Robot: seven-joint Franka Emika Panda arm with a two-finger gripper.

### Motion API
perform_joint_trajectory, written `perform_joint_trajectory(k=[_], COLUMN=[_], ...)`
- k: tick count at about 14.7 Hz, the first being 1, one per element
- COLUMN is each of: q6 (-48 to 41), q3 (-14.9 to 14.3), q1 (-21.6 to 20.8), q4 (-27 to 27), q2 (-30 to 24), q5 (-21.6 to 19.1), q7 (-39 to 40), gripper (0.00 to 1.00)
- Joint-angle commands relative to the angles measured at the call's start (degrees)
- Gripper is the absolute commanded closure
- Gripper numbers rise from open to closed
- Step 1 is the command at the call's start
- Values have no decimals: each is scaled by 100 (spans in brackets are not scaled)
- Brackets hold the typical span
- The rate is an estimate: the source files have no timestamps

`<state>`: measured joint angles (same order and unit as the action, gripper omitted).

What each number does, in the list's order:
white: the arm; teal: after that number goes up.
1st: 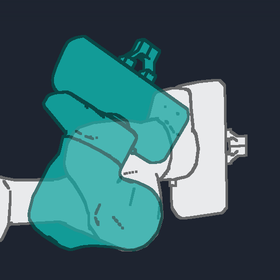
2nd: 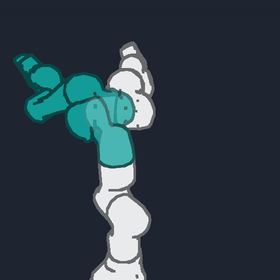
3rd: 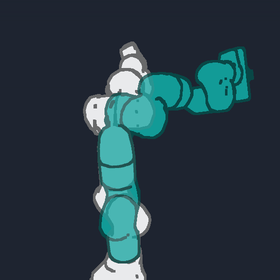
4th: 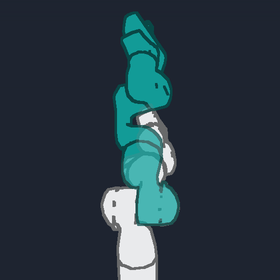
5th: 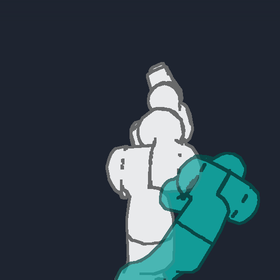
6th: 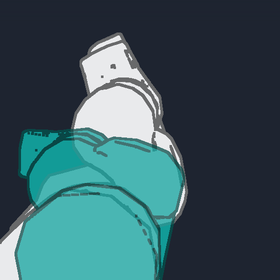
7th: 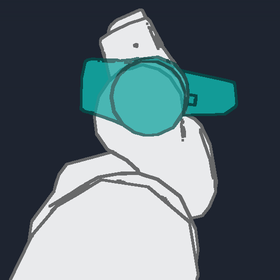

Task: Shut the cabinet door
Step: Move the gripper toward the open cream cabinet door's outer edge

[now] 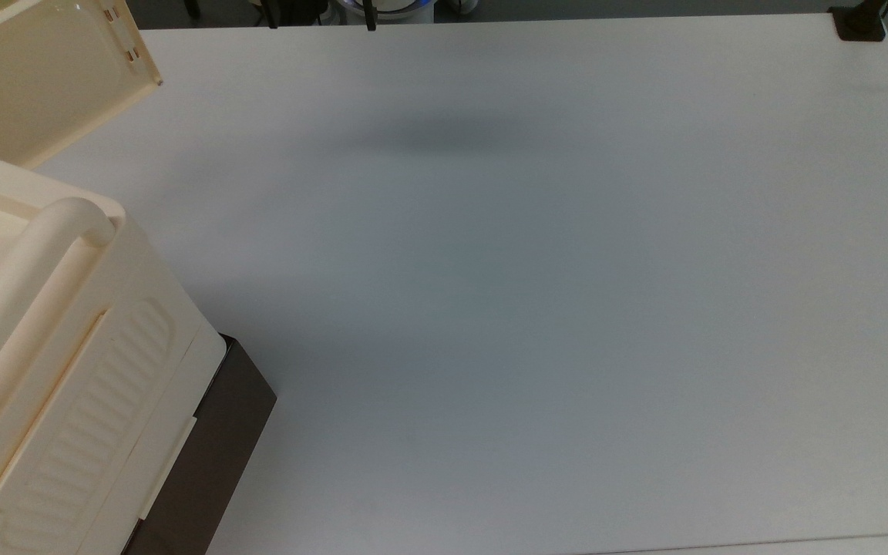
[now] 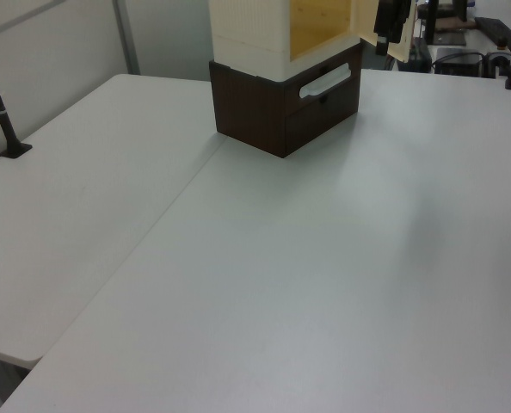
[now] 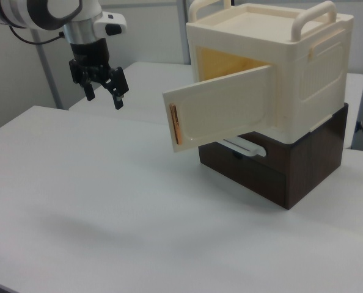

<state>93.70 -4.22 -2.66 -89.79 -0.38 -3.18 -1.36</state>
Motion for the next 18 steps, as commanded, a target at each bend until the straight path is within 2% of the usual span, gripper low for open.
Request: perform_joint_trajectory(k=[1,3,5,6,7,9,10,12,14,18], q6=[52,17,-157,-229,-238,-412,-571,-748,-739,-547], q3=[17,17,9,-9,-44,-70,-97,-333,-763,-1238], q1=[2,124,291,353,467,669,739,802,810,819], q4=[-38,-30,-30,-3,14,23,102,190,190,181], q2=[-85,-120,-208,-252,-304,-384,-401,-498,-612,-621], q5=[99,64,28,37,37,2,-7,-16,2,37], q7=[187,1045,1557,1690,1709,1587,1508,1402,1498,1875], gripper=[0,0,1,13,31,85,100,100,100,100])
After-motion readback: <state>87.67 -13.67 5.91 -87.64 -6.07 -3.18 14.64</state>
